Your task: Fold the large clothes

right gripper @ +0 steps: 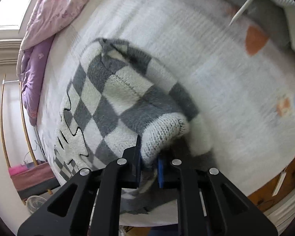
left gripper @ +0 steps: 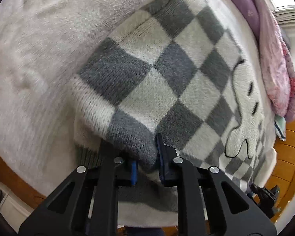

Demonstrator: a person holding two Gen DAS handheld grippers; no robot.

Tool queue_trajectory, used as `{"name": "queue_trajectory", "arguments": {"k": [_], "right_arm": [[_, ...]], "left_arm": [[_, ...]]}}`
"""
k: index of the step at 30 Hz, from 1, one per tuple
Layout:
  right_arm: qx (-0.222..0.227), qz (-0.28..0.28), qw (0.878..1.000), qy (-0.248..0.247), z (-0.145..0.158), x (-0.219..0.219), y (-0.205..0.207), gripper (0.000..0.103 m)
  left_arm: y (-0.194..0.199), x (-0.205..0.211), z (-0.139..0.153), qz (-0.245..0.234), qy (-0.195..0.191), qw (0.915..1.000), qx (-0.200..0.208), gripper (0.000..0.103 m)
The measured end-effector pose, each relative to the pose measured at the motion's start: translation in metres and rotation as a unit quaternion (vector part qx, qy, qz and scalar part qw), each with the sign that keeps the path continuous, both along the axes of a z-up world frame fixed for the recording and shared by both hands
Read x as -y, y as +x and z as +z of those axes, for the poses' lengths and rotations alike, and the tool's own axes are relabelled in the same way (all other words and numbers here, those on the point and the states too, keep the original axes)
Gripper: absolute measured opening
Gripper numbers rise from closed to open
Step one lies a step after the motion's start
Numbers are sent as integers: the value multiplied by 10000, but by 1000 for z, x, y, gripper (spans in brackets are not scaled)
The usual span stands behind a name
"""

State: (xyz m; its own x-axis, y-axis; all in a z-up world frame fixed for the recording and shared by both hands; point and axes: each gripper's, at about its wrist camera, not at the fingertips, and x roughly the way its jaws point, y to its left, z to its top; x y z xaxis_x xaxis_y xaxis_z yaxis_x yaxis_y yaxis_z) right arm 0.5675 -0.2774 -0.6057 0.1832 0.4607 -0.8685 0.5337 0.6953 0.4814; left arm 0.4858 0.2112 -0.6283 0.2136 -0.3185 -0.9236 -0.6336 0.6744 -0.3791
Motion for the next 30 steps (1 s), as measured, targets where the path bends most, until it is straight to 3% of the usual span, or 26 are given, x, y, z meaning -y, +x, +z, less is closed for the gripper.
{"name": "queue_trajectory", "arguments": {"k": [4, 8, 10, 13, 15, 19, 21, 23, 25, 26, 30], "right_arm": [[-230, 231, 9992, -221, -11, 8, -7, 12], [-614, 422, 9960, -484, -57, -2, -4, 17], [-715, 423, 9945, -634, -66, -8, 3, 21], [-841, 577, 9922, -711, -58, -15, 15, 29], [-854, 682, 9909, -790, -38, -18, 21, 35], [-814, 1183, 9842, -1035, 6, -32, 28, 38], [-561, 1697, 9778, -1089, 28, -57, 32, 35], [-1, 2180, 9707, -1008, 46, -97, 52, 20], [539, 2602, 9599, -888, 54, -141, 74, 12], [823, 2814, 9522, -854, 56, -170, 88, 5], [1277, 3449, 9248, -973, 40, -255, 140, 1]], "left_arm": [[-26, -2, -11, -17, -95, 9997, -218, 16], [-28, -9, -39, 188, -94, 9988, -453, 29], [-22, -10, -43, 251, -143, 9983, -503, 34], [-17, -11, -33, 155, -357, 9982, -448, 50], [-16, -14, -19, 174, -467, 9982, -343, 66], [-32, -35, 8, 338, -793, 9963, -18, 67], [-38, -50, 17, 431, -715, 9965, 58, 73], [-44, -65, 16, 532, -661, 9963, 117, 73], [-45, -75, 11, 626, -575, 9964, 16, 73], [-46, -76, 12, 679, -590, 9959, -12, 73], [-48, -90, 6, 806, -559, 9951, -79, 73]]}}
